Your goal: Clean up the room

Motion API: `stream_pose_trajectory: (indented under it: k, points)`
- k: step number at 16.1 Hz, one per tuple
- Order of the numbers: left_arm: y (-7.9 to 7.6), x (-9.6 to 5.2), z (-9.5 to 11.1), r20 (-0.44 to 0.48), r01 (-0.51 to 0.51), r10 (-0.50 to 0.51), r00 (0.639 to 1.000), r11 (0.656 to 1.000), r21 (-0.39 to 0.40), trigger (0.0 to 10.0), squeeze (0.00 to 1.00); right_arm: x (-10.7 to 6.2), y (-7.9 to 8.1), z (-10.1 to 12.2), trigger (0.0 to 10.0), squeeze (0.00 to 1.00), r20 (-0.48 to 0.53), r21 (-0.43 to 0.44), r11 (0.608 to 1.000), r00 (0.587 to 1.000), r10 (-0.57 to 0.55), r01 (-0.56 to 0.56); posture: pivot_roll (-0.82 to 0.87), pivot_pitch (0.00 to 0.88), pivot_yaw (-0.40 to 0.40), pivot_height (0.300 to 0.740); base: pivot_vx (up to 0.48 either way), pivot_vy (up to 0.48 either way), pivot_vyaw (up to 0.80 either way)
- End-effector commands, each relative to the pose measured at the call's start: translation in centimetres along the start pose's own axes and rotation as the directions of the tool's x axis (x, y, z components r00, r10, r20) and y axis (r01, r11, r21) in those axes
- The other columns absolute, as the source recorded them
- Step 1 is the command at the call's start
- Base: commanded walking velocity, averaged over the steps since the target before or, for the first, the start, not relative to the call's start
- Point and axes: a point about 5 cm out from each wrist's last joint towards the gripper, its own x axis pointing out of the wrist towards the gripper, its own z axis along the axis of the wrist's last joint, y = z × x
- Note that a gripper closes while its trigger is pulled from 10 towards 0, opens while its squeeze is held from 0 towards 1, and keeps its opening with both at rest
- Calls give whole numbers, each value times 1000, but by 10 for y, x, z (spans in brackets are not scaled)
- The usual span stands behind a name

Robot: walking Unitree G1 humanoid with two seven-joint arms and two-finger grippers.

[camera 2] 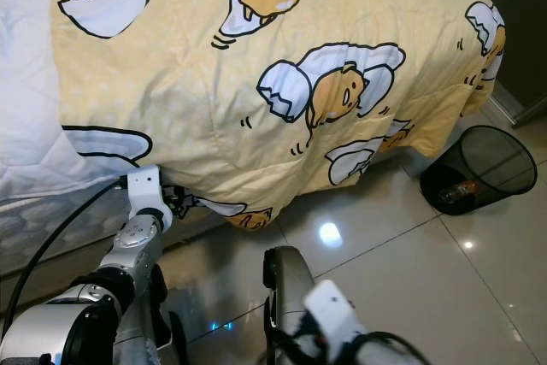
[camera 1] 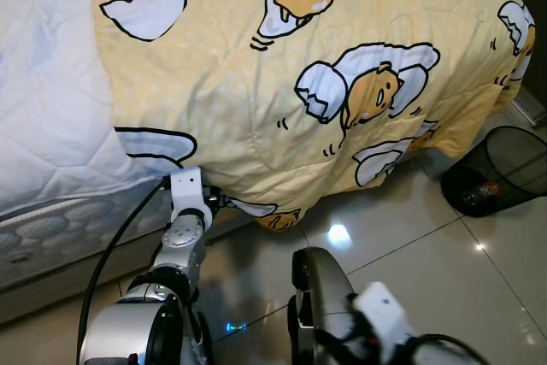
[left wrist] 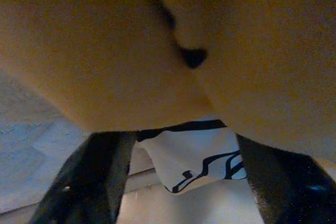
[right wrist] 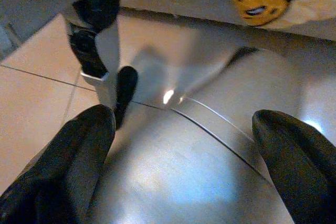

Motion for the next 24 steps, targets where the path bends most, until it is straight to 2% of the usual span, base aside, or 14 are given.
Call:
stream_pose_trajectory:
  k: [1,5,6,7,9,11,15,17,19,20,21,22,23,24]
  points:
    - [-4,-1,-3,0,19,-19,1000,1000,0,0,0,-1,2,-8,10000,0,-33,0,1000,999,-4,4,-311,237,-104,596,0,0,0]
    - [-12,-10,-23,-52,73,-69,996,994,80,0,0,-5,-4,-14,10000,0,-38,-3,1000,999,-8,8,-304,236,-103,596,0,0,0]
    - [-12,-12,-28,-65,79,-71,995,989,127,0,0,-4,-4,-16,10000,0,-40,-4,1000,999,-10,10,-303,235,-102,596,0,0,0]
    - [-15,-14,-32,-68,111,-95,993,946,304,0,0,-3,-4,-16,10000,0,-39,-6,1000,999,-13,12,-301,238,-103,596,0,0,0]
    - [-20,-16,-34,-58,136,-123,991,901,413,0,0,-3,-5,-16,10000,0,-37,-7,1000,999,-12,12,-295,239,-102,596,0,0,0]
    - [-20,-20,-40,-68,143,-126,990,904,404,0,0,-2,-5,-17,10000,0,-38,-8,1000,999,-10,10,-295,239,-102,596,0,0,0]
    - [0,-34,-64,-90,103,-78,993,939,327,0,0,4,-9,-27,10000,0,-48,-4,1000,999,-17,17,-288,233,-95,596,0,0,0]
    - [1,-46,-77,-69,111,-93,993,939,325,0,0,5,-9,-31,10000,0,-52,-4,1000,999,-14,14,-278,224,-87,596,0,0,0]
    - [5,-54,-80,-22,70,-66,998,964,258,0,0,6,-10,-33,10000,0,-51,-7,1000,999,-15,15,-262,213,-83,596,0,0,0]
    - [7,-55,-60,116,5,-24,993,987,162,6118,0,6,-12,-35,10000,0,-48,-10,1000,999,-17,16,-246,201,-82,596,0,0,0]
    - [7,-55,-38,224,-32,6,975,993,112,10000,0,7,-13,-35,10000,0,-45,-12,1000,999,-17,17,-226,192,-82,596,0,0,0]
    - [6,-60,-17,311,-47,16,950,994,94,10000,1000,8,-14,-35,10000,0,-44,-13,1000,999,-14,13,-213,185,-81,596,0,0,0]
    - [5,-68,-4,362,-49,9,932,994,101,10000,1000,9,-14,-35,10000,0,-45,-17,1000,999,-10,9,-204,177,-79,596,0,0,0]
    - [4,-85,0,376,-50,7,927,993,106,10000,1000,11,-16,-36,10000,0,-49,-19,1000,999,-7,6,-178,158,-69,596,0,0,0]
